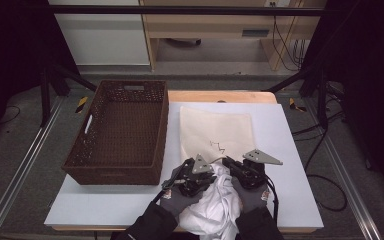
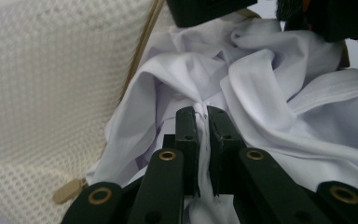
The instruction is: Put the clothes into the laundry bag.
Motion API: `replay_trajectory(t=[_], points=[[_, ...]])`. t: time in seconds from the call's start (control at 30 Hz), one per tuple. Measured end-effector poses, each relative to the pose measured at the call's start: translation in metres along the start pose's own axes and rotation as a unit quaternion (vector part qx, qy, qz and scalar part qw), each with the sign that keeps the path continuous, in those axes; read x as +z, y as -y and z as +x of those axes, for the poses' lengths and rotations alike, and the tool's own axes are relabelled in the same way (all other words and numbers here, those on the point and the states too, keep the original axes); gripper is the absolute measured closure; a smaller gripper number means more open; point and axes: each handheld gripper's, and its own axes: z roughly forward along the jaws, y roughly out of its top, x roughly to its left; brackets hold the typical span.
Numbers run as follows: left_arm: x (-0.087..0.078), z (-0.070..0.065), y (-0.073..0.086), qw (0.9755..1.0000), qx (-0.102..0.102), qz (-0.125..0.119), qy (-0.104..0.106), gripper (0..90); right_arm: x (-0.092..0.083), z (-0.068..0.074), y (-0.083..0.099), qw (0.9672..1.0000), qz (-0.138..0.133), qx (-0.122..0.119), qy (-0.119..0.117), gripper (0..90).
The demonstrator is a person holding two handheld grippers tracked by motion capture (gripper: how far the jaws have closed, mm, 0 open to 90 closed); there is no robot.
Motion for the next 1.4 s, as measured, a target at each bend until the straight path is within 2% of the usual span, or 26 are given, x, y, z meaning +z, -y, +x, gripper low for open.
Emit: replay_trajectory(t=[0.1, 0.17, 0.23, 0.3, 0.37, 0.47, 0.6, 0.63, 0.73, 0.8, 0.9, 1.0, 1.03, 1.1, 1.2, 1.33, 1.4], points=[[0.006, 0.0, -0.004, 0.9998, 0.013, 0.01, -0.014, 83.1, -0.001, 0.0, -0.001, 1.0, -0.003, -0.001, -0.001, 88.1], [0.015, 0.004, -0.002, 0.9988, 0.02, 0.031, -0.032, 82.5, -0.002, 0.0, -0.002, 1.0, -0.007, -0.001, -0.002, 88.1], [0.023, 0.011, 0.004, 0.9979, 0.018, 0.042, -0.047, 80.0, -0.004, 0.001, -0.003, 0.9999, -0.01, -0.002, -0.003, 88.1], [0.025, 0.016, 0.009, 0.9985, 0.001, 0.034, -0.042, 76.3, -0.006, 0.002, -0.004, 0.9999, -0.012, -0.003, -0.005, 88.1], [0.022, 0.017, 0.01, 0.9986, 0.001, 0.03, -0.044, 71.8, -0.007, 0.002, -0.005, 0.9999, -0.011, -0.003, -0.006, 88.1], [0.01, 0.016, 0.01, 0.9989, -0.001, 0.016, -0.043, 60.4, -0.006, 0.001, -0.003, 1.0, -0.006, -0.004, -0.003, 88.1], [-0.021, 0.017, 0.01, 0.9993, -0.003, -0.02, -0.033, 39.7, -0.007, 0.0, -0.003, 1.0, -0.005, -0.004, -0.001, 88.0], [-0.029, 0.018, 0.011, 0.999, 0.0, -0.025, -0.036, 35.4, -0.007, -0.001, -0.003, 1.0, -0.004, -0.003, -0.001, 87.9], [-0.044, 0.02, 0.016, 0.9984, 0.006, -0.03, -0.048, 32.9, -0.007, 0.0, -0.003, 1.0, -0.002, -0.002, -0.001, 87.9], [-0.043, 0.024, 0.021, 0.9987, -0.001, -0.022, -0.046, 32.9, -0.007, 0.0, -0.003, 1.0, -0.001, -0.005, 0.0, 87.9], [-0.031, 0.027, 0.03, 0.9995, -0.014, -0.003, -0.027, 39.7, -0.006, 0.0, -0.003, 1.0, 0.001, -0.006, 0.002, 87.9], [-0.021, 0.027, 0.034, 0.9996, -0.026, 0.007, -0.008, 60.1, -0.006, 0.0, -0.003, 1.0, 0.002, -0.006, 0.001, 87.9], [-0.018, 0.027, 0.034, 0.9996, -0.026, 0.012, -0.006, 69.2, -0.006, 0.0, -0.003, 1.0, 0.003, -0.004, 0.001, 87.9], [-0.014, 0.023, 0.033, 0.9995, -0.017, 0.025, -0.014, 79.7, -0.005, 0.001, -0.002, 1.0, 0.004, -0.006, 0.001, 87.9], [-0.017, 0.018, 0.028, 0.9994, -0.005, 0.024, -0.024, 85.3, -0.004, 0.001, -0.002, 1.0, 0.004, -0.005, -0.001, 87.9], [-0.025, 0.013, 0.02, 0.9999, -0.003, -0.002, -0.015, 86.2, -0.003, 0.001, -0.002, 1.0, 0.006, -0.005, -0.002, 88.0], [-0.025, 0.01, 0.015, 0.9999, 0.0, -0.008, -0.014, 86.4, -0.002, 0.002, -0.001, 1.0, 0.006, -0.004, -0.003, 88.0]])
